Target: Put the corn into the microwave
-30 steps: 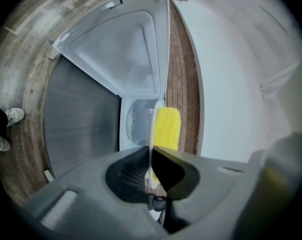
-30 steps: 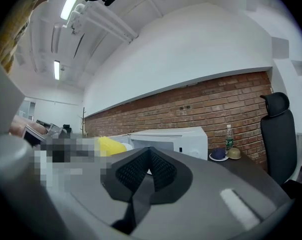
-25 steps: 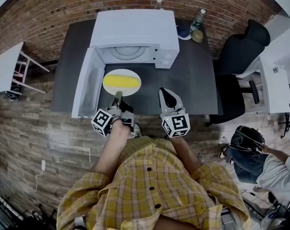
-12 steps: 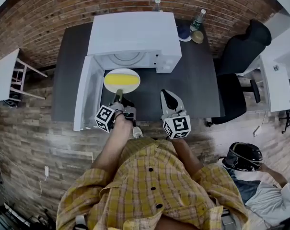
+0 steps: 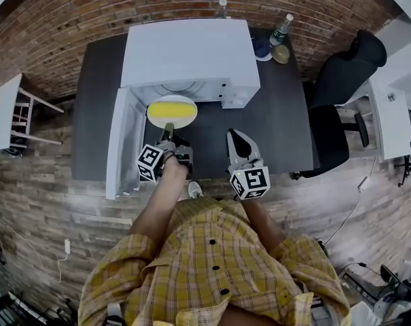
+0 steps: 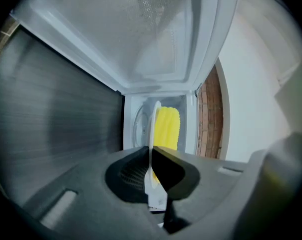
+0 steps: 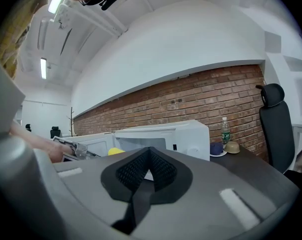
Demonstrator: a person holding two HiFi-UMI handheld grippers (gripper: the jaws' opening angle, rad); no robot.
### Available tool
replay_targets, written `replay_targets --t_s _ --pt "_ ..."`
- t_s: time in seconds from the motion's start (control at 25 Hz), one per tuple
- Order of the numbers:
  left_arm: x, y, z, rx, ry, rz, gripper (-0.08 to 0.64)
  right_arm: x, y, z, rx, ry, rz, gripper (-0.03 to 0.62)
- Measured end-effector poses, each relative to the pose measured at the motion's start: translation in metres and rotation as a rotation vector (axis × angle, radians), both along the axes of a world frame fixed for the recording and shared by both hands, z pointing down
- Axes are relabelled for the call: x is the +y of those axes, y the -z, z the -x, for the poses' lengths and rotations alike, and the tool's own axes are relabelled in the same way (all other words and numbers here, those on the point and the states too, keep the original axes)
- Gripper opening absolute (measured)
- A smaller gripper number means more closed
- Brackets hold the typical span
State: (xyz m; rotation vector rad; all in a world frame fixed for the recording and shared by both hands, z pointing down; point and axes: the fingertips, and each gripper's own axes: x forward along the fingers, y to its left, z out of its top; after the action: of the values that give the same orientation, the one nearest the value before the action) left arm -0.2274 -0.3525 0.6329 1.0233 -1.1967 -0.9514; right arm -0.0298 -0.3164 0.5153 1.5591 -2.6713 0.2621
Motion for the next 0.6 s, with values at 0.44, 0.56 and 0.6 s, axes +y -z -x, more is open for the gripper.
replay_targets --t_s 0.44,0.56,0.6 --pt "-0.041 -0.03 0.0 0.013 -0.003 0.011 0.018 -0.011 -0.01 0.016 0.014 0.007 0.016 0.002" --pt "-0.051 -0.039 0.001 0.005 -0.009 0.01 0.022 -0.012 -0.012 0.018 0.02 0.008 0.02 0.002" --pt "-0.054 -0.041 0.002 -0.008 -0.012 0.012 0.023 -0.012 -0.013 0.019 0.022 0.009 0.022 0.002"
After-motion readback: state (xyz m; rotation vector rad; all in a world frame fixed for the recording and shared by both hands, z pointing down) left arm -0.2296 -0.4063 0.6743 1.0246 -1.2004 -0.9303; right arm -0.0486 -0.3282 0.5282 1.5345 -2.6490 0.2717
